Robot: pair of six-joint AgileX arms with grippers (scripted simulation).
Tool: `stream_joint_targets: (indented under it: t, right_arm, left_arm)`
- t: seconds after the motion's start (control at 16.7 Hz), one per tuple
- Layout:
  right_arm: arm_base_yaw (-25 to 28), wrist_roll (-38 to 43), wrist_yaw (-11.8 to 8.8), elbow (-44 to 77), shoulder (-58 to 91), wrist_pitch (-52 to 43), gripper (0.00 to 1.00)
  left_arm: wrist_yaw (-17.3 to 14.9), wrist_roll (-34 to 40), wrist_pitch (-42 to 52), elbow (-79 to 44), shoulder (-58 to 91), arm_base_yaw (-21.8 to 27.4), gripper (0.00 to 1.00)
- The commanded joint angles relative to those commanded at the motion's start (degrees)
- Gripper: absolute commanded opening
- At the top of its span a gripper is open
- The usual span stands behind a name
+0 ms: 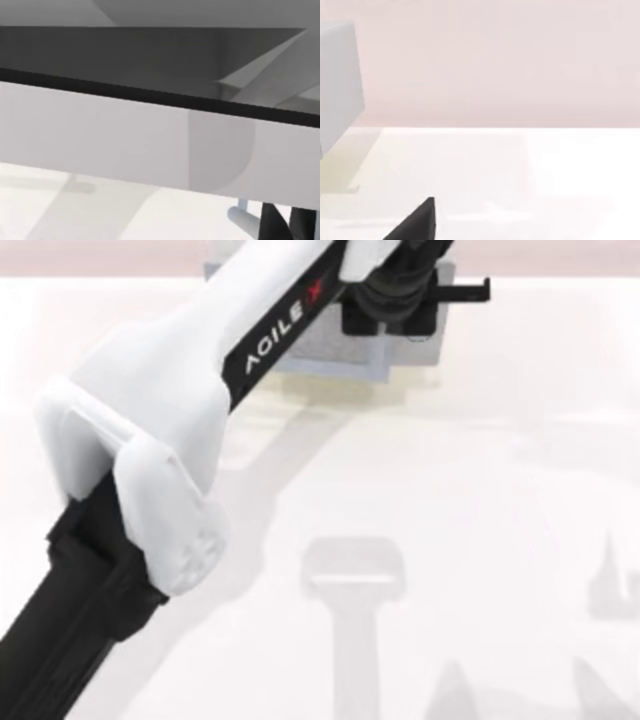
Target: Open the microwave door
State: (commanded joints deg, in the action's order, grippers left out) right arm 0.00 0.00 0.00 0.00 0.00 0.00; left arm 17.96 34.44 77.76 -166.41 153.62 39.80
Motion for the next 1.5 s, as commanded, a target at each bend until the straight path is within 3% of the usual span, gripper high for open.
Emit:
stream_joint_targets:
  t: [0.78,1.5]
  right_arm:
    - [0.0,0.0,0.0,0.0,0.0,0.0,1.0]
    - [0.0,0.0,0.0,0.0,0.0,0.0,1.0]
  left_arm:
    - [-0.3,-0.1,-0.8,1.0,-0.2,0.5,0.0]
    - [-2.7,-6.3,-15.8,30.5,-16.2,-0.3,0.0]
